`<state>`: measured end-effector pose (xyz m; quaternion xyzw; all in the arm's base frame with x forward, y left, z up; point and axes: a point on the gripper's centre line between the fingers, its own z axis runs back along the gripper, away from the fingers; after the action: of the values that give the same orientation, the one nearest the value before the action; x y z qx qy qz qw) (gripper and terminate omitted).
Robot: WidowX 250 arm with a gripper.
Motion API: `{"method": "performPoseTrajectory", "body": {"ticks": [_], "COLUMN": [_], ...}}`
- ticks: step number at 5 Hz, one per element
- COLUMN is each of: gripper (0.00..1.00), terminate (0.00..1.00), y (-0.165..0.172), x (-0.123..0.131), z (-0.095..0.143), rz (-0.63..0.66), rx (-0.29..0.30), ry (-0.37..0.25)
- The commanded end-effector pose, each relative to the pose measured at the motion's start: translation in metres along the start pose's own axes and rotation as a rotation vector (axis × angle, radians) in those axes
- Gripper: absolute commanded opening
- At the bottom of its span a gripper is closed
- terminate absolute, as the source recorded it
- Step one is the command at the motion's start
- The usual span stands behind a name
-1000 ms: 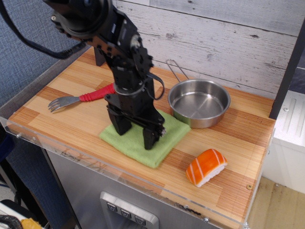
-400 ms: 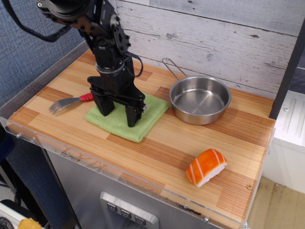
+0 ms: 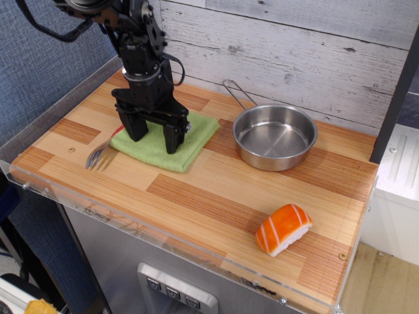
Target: Place the green towel between the red fork and pot
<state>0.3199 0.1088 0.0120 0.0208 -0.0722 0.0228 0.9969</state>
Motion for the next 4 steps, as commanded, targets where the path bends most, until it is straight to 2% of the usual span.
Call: {"method": "performPoseTrajectory", "body": {"ticks": [1, 2, 4], "gripper": [1.0, 1.0, 1.0], "terminate": [0.0, 0.0, 0.0], "y": [0.039, 0.051, 0.05], "x": [0.019, 0.026, 0.028], "z": [0.001, -0.003, -0.001], "rz": [0.071, 0.091, 0.087], "rx": [0.033, 0.039, 0.035], "ry": [-0.019, -0.013, -0.017]}}
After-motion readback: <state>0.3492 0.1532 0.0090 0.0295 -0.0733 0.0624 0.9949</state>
